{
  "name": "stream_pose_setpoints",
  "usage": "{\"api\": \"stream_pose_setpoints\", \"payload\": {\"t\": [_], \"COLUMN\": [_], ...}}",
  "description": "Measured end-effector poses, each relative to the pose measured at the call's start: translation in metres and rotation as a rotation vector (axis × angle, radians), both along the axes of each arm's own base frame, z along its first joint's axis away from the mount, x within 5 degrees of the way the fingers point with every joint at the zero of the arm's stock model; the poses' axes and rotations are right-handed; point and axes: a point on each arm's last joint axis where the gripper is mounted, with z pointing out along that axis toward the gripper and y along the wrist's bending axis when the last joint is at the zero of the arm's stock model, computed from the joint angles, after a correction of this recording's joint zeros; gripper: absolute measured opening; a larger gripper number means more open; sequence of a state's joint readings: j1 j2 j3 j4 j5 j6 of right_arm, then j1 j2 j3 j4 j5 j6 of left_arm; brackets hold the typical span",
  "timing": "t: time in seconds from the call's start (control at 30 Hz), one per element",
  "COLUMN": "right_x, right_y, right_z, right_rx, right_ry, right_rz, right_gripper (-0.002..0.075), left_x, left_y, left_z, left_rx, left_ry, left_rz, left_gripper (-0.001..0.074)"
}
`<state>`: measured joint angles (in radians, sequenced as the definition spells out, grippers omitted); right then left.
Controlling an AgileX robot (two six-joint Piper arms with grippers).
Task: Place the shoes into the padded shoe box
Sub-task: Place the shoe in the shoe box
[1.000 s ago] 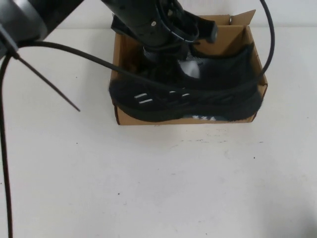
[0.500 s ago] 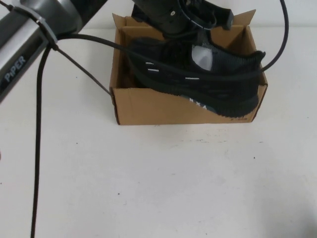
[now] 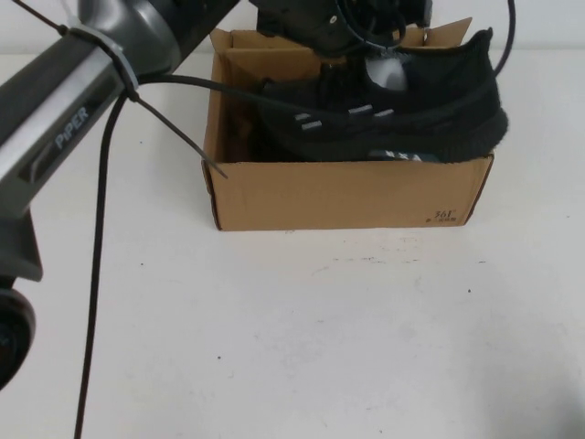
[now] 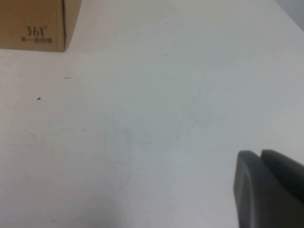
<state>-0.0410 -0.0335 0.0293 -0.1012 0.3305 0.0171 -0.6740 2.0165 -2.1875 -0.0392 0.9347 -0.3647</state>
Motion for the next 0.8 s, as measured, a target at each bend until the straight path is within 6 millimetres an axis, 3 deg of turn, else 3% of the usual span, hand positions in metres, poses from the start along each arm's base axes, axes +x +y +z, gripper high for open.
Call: {"api": "stream_pose_setpoints", "payload": {"t": [0.3,0.8], "right_x": [0.000,0.000], "right_y": [0.000,0.000], "right_z": [0.000,0.000], "right_rx": [0.000,0.000], "right_ry": [0.000,0.000], "right_rz": [0.000,0.000], "right_gripper": [-0.0007,-0.0007], "left_x": [0.013,0.032], "left_y": [-0.003,-0.012], "left_z": [-0.001,-0.031], "left_rx": [-0.042,-0.010], "left_ry": [-0.098,-0.107], "left_rz": [0.039,0.086], "left_gripper": [0.0002,0.0002]}}
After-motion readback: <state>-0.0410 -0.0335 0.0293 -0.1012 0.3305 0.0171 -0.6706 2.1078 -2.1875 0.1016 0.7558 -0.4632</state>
